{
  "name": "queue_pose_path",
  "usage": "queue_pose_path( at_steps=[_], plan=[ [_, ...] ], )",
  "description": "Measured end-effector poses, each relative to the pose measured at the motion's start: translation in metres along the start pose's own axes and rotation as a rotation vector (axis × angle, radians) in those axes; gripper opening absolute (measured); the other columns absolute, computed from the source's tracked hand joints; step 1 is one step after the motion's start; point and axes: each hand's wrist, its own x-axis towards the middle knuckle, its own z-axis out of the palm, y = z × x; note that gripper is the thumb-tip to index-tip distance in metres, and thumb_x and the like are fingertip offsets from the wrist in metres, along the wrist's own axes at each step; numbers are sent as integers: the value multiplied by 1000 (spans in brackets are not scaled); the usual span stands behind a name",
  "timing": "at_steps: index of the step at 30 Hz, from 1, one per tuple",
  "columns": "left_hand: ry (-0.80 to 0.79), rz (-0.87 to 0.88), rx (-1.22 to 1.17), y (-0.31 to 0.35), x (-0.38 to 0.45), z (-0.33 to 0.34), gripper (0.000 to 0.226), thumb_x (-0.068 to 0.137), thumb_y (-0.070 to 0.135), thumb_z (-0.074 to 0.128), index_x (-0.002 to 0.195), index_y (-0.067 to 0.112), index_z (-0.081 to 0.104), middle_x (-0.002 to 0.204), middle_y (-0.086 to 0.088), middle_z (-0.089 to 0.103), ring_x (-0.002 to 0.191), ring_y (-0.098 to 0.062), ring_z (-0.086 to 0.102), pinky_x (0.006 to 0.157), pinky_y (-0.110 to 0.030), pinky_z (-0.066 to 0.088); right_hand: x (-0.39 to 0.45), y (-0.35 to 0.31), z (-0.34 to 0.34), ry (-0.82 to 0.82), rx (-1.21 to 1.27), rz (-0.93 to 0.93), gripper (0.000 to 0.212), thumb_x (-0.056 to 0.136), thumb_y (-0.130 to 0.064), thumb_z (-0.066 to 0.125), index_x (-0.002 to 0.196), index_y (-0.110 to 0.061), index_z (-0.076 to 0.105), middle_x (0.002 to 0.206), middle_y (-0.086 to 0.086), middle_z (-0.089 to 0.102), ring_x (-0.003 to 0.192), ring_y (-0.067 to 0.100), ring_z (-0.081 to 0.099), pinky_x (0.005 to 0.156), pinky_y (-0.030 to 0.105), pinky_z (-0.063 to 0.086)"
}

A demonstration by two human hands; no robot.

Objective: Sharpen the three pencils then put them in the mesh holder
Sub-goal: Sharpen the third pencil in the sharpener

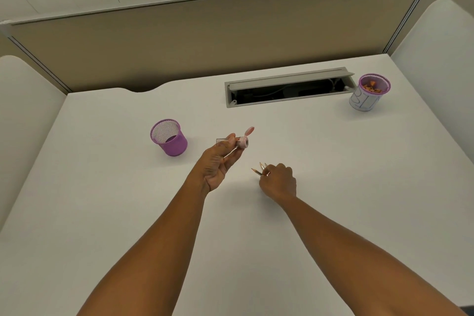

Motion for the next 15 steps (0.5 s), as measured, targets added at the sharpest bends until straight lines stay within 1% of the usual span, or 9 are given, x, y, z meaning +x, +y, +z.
queue_pose_path(
  at_steps=[2,4,7,10,12,14,15],
  plan=[
    [-32,-7,12,-1,1,-3,14,98,11,55,91,6,66,101,-4,74,110,-14,68,95,-23,53,1,2,5,21,-50,-10,29,87,-19,45,107,-19,66,108,5,56,108,27,46,85,36,42],
    [-34,-21,18,-1,2,-4,14,98,11,54,90,6,64,98,-2,74,109,-11,68,95,-22,53,2,3,9,42,-97,-22,29,88,-19,45,106,-17,66,104,5,56,105,26,47,82,35,42],
    [-62,-32,17,-3,7,-9,12,98,11,55,93,5,64,106,-4,73,113,-12,66,97,-22,52,5,3,14,69,-123,-27,28,87,-18,46,104,-15,68,100,5,56,103,26,48,79,36,45],
    [-19,-51,14,-3,8,-8,12,97,10,54,90,6,64,96,-3,76,104,-10,70,91,-21,54,7,1,16,80,-160,-32,27,87,-18,46,102,-13,68,99,5,57,102,25,49,78,35,46],
    [-15,-60,10,-2,12,-8,12,96,10,55,89,6,64,95,-4,76,102,-10,71,92,-21,54,10,0,16,84,-158,-19,25,87,-19,47,102,-12,66,100,6,57,102,25,50,80,36,47],
    [-48,-62,-6,-1,14,-10,8,92,13,60,93,5,62,101,-6,75,108,-12,68,99,-24,51,11,0,16,95,-158,-16,25,86,-20,49,102,-12,67,99,5,58,103,25,50,81,36,47],
    [-70,-61,-11,-2,16,-11,13,88,15,63,96,5,62,105,-7,73,112,-13,66,102,-27,48,12,1,16,100,-161,-18,25,86,-22,50,101,-12,67,99,5,58,102,25,50,80,36,47]
  ],
)
